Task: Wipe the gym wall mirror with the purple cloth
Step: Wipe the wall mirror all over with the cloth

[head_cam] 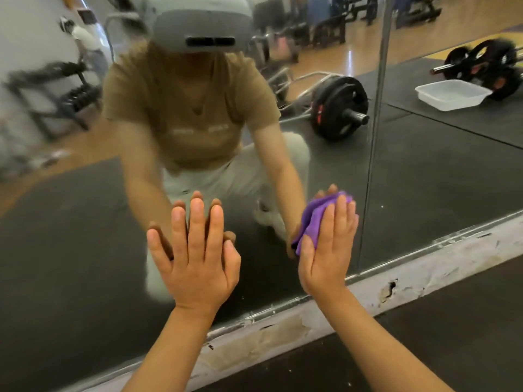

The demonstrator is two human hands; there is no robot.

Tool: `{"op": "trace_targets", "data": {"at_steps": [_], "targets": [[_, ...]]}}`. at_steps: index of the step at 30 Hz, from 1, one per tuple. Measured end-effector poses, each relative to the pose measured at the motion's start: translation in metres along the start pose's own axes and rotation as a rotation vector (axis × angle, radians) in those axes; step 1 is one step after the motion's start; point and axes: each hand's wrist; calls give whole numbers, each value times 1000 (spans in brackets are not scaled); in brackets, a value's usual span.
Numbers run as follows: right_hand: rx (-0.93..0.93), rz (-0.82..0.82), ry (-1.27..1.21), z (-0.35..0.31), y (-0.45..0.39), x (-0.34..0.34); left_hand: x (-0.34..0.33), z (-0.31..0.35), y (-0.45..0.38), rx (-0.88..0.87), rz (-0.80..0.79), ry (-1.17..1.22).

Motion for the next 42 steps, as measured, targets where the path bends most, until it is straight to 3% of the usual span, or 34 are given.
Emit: {"op": "trace_targets", "data": {"at_steps": [4, 7, 16, 21, 27, 34, 42], "targets": [[-11, -280, 128, 49, 102, 19, 0, -2, 2, -11, -4, -7], [2, -351, 180, 57, 106, 19, -1, -2, 2, -12, -5, -2], [31, -214, 109, 13, 13, 20, -2, 1, 1, 2, 8, 13], [202, -293, 229, 48, 44, 33, 2, 2, 1, 5, -11, 30], [248, -332, 293, 67, 63, 33, 2, 1, -1, 4, -8, 34], [167, -415, 386, 68, 84, 43, 4, 1, -1, -5, -22, 35], [108, -242, 234, 12, -14, 41, 5, -1, 0, -8, -20, 53]]}}
Point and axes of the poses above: each hand's wrist, its own y-axis away from the middle knuckle, its own x-axis out of the back of the hand, z = x × y, and after that the axes turned 3 degrees about z, right-handed
